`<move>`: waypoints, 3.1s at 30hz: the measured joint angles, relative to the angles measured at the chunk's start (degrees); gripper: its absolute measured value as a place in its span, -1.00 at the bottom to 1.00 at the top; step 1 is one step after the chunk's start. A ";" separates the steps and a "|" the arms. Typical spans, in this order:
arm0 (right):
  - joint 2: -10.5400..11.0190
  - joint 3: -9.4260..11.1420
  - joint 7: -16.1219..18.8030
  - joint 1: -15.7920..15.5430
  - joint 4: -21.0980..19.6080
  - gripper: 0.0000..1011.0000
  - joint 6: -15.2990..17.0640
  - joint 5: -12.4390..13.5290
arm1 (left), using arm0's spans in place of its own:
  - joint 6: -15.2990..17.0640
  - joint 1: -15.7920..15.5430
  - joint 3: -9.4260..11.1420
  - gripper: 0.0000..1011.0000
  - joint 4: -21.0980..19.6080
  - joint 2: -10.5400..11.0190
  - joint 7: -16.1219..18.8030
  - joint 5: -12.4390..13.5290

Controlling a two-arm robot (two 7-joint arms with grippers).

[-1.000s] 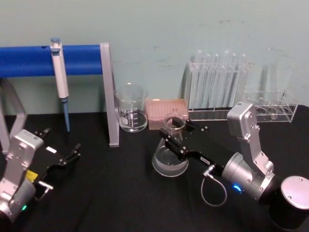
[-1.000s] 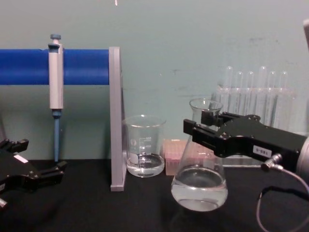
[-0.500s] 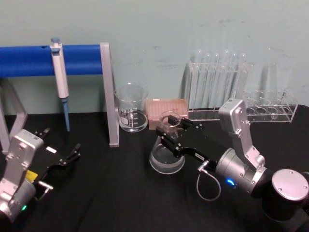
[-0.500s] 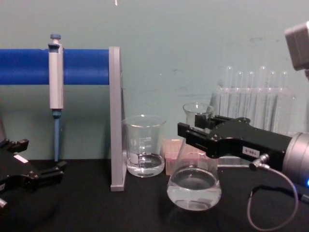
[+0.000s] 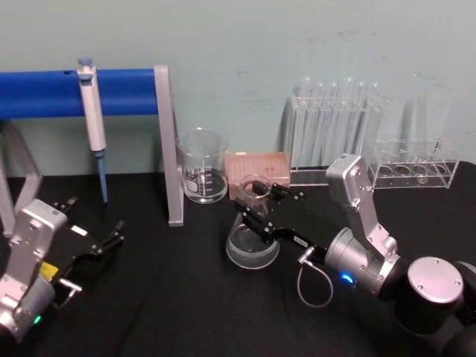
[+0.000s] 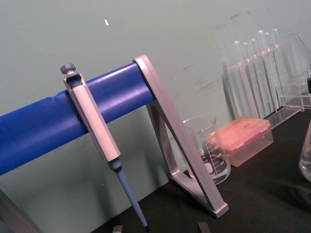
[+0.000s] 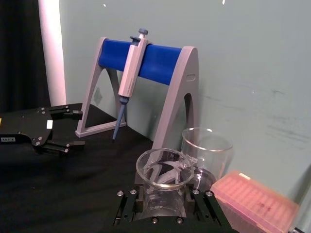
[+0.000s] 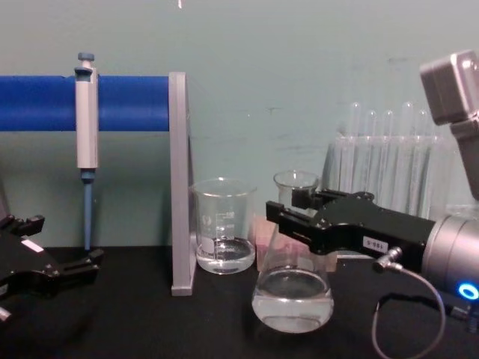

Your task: Grasp the erlenmeyer flask with one hand, shake it three times, then place it back.

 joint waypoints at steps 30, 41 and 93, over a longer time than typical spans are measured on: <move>-1.41 -2.14 3.64 2.43 7.13 -0.11 -2.47 0.65 | 0.00 0.00 0.00 0.98 0.00 0.00 0.00 0.00; -1.70 -2.47 3.74 2.67 8.01 -0.11 -2.69 0.47 | 0.00 0.00 0.00 0.98 0.00 0.00 0.00 0.00; -1.75 -2.63 3.10 2.64 8.15 0.63 -1.49 -0.10 | 0.00 0.00 0.00 0.98 0.00 0.00 0.00 0.00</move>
